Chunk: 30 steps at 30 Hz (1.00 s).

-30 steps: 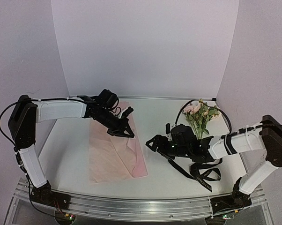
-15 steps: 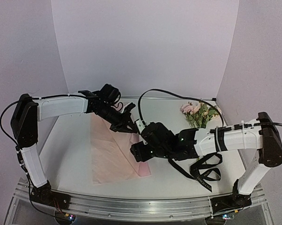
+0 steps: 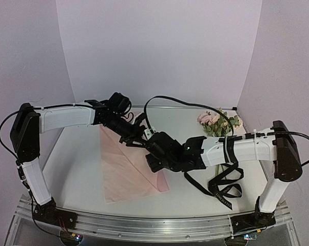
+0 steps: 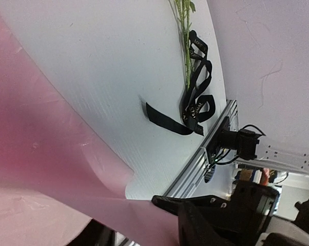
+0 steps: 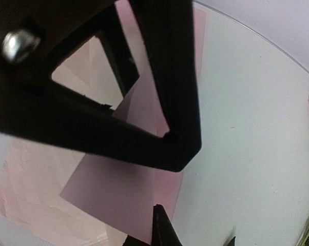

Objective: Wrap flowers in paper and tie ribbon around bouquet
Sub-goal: Pass from the left arm to the right, then unfold the folded wrapping paper at the center of the board.

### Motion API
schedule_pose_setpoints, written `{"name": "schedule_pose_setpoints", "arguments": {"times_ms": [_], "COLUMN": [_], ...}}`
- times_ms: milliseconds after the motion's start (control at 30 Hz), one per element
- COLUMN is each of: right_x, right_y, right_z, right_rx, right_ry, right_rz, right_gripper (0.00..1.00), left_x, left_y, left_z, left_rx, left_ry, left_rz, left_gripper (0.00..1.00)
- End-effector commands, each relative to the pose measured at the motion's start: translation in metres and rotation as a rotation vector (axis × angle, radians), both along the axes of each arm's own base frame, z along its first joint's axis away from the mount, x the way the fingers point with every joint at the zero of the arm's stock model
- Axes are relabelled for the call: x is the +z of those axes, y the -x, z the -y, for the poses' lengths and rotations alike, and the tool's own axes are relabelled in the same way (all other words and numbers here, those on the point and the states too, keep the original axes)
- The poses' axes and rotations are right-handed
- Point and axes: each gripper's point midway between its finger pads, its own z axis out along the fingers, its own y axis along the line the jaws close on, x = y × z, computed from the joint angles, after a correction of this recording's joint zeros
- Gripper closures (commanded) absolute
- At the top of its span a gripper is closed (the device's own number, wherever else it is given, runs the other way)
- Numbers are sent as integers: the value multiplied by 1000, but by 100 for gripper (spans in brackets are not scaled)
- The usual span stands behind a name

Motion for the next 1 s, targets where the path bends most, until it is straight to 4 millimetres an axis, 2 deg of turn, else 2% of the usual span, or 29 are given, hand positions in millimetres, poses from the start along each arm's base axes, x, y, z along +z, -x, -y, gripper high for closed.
{"name": "schedule_pose_setpoints", "arguments": {"times_ms": [0,33,200,333,433,533,767,967], "right_x": [16,17,26,29,30,32,32,31], "right_y": [-5,-5,-6,-13,-22,-30,-37,-36], "right_z": [-6,-5,-6,2,18,31,45,55], "right_rx": [-51,-66,-135,-219,-308,-384,-462,-489], "right_ry": [-65,-85,-192,-272,-339,-413,-561,-592], "right_rz": [8,-2,-52,-91,-122,-142,-185,-182], "right_gripper": [100,100,100,100,100,100,100,100], "left_x": [41,47,80,77,52,24,-30,-71], "left_y": [-14,-18,-40,-57,-65,-71,-90,-109], "left_z": [-16,-23,-62,-109,-145,-162,-162,-150], "left_rx": [119,158,368,595,755,815,856,858], "left_ry": [55,61,103,91,77,72,133,161], "left_rz": [94,110,168,141,64,-2,-91,-139], "left_gripper": [39,30,7,3,4,6,6,6]}}
